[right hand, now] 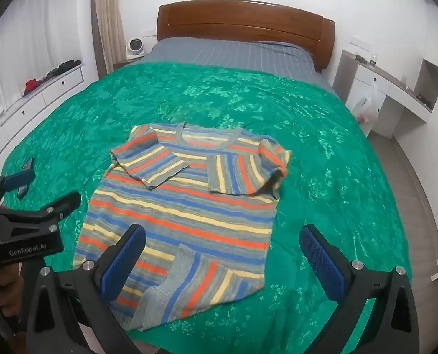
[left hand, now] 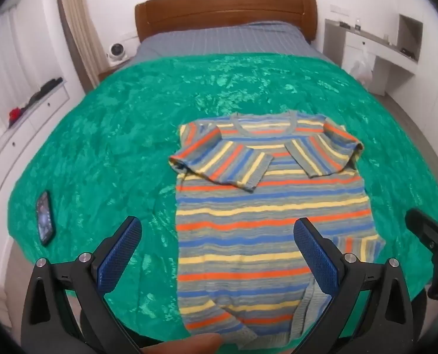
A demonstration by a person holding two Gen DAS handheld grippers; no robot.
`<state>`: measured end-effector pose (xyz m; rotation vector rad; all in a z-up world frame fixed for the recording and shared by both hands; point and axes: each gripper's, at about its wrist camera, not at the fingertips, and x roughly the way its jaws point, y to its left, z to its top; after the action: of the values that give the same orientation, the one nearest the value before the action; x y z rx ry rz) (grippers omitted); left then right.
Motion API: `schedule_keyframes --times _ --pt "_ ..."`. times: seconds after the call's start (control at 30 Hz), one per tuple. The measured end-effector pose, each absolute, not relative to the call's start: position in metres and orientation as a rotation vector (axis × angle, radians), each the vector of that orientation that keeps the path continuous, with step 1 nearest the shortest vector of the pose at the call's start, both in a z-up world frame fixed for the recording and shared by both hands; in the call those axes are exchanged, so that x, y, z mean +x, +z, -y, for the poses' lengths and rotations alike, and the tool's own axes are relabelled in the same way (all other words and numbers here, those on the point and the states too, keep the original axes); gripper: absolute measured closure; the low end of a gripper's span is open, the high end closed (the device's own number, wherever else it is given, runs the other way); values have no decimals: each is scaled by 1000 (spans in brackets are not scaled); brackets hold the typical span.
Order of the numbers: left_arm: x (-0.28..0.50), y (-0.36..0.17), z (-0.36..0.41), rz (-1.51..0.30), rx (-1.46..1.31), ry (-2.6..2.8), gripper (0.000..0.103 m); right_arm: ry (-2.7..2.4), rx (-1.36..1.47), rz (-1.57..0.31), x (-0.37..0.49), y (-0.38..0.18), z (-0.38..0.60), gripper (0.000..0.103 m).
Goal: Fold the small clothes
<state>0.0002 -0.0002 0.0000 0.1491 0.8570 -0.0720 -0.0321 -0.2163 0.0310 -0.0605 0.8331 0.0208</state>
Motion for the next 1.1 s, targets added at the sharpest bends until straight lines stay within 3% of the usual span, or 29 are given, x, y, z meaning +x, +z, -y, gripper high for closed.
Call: schedule_keyframes --times 0.23,0.53,1.1 --pt "-10 7 -8 -815 137 -94 0 22 -63 -826 -51 32 209 0" --pt "-19 -6 2 -925 158 -153 0 -10 -68 -856 -63 27 204 0" --pt "-30 -13 -8 -945 189 -134 0 -24 -74 -894 -70 18 203 0"
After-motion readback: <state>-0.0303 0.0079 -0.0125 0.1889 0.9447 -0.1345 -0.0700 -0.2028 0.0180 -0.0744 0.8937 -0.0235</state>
